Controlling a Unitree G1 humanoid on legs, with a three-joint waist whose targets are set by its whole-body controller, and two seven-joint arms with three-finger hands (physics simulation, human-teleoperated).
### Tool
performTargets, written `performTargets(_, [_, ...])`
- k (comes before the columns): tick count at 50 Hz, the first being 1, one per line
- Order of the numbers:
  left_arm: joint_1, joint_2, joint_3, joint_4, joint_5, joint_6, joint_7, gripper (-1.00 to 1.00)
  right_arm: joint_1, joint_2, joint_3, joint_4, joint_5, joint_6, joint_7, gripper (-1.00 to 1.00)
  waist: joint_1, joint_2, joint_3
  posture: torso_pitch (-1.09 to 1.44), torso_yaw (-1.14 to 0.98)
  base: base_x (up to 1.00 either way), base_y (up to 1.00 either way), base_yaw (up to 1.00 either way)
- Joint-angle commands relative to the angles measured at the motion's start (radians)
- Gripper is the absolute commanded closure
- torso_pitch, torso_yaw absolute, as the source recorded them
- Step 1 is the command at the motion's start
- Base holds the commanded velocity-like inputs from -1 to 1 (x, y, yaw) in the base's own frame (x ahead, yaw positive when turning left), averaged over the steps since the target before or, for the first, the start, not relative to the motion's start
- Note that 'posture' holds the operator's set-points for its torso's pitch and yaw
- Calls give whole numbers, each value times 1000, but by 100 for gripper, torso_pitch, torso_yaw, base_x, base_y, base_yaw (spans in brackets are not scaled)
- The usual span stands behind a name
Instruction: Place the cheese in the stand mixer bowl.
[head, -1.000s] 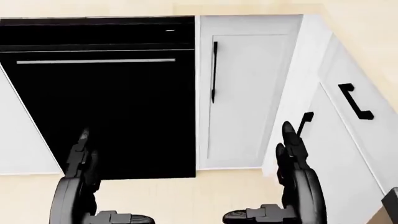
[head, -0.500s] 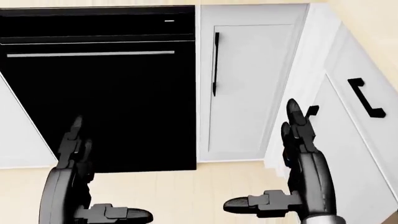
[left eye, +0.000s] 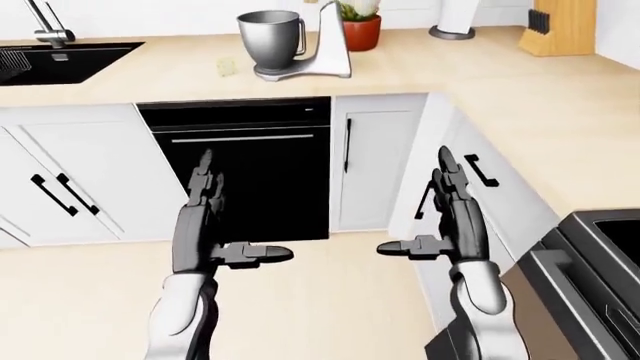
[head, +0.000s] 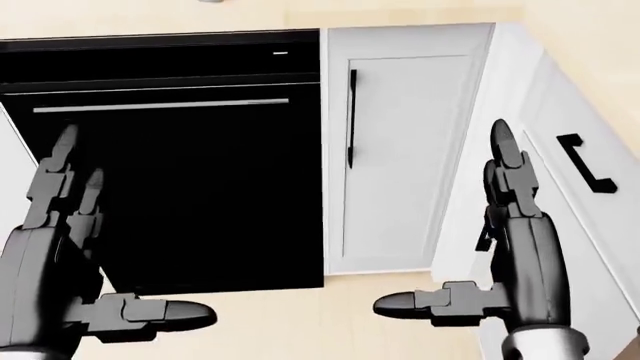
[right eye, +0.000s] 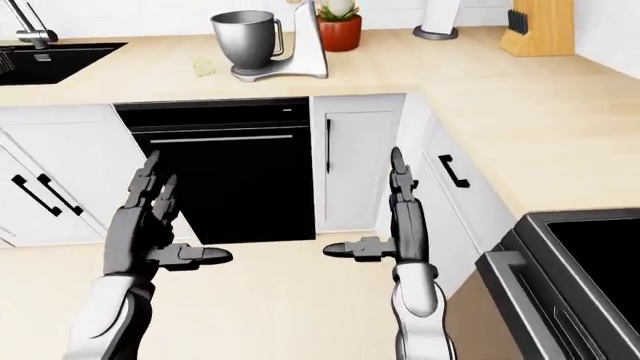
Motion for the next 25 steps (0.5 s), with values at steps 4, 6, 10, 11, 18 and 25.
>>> performTargets(4, [-19,7,8,-34,4,-35,2,-100,-24,5,18,-51,-1,-24,-2,-96,1,23,-4,0,0,0,29,0])
performTargets(6, [-21,8,12,-25,4,-42,2,-100,-24,5,19,-52,-3,-22,-3,-96,-2,71,-7,0,0,0,29,0])
performTargets(10, [-15,6,6,-23,8,-47,2,-100,-25,5,22,-50,-5,-22,-4,-96,7,64,-2,0,0,0,29,0])
performTargets(11, [-14,6,5,-25,9,-47,2,-100,-25,5,21,-50,-5,-23,-4,-96,5,54,-6,0,0,0,30,0])
performTargets(18, [-13,7,11,-18,11,-54,2,-100,-29,5,24,-39,-8,-26,-4,-96,-2,-16,2,0,0,0,30,0])
performTargets(25, [-7,6,11,-20,13,-58,1,-100,-29,5,25,-41,-11,-25,-3,-96,-6,-55,-13,0,0,0,30,0])
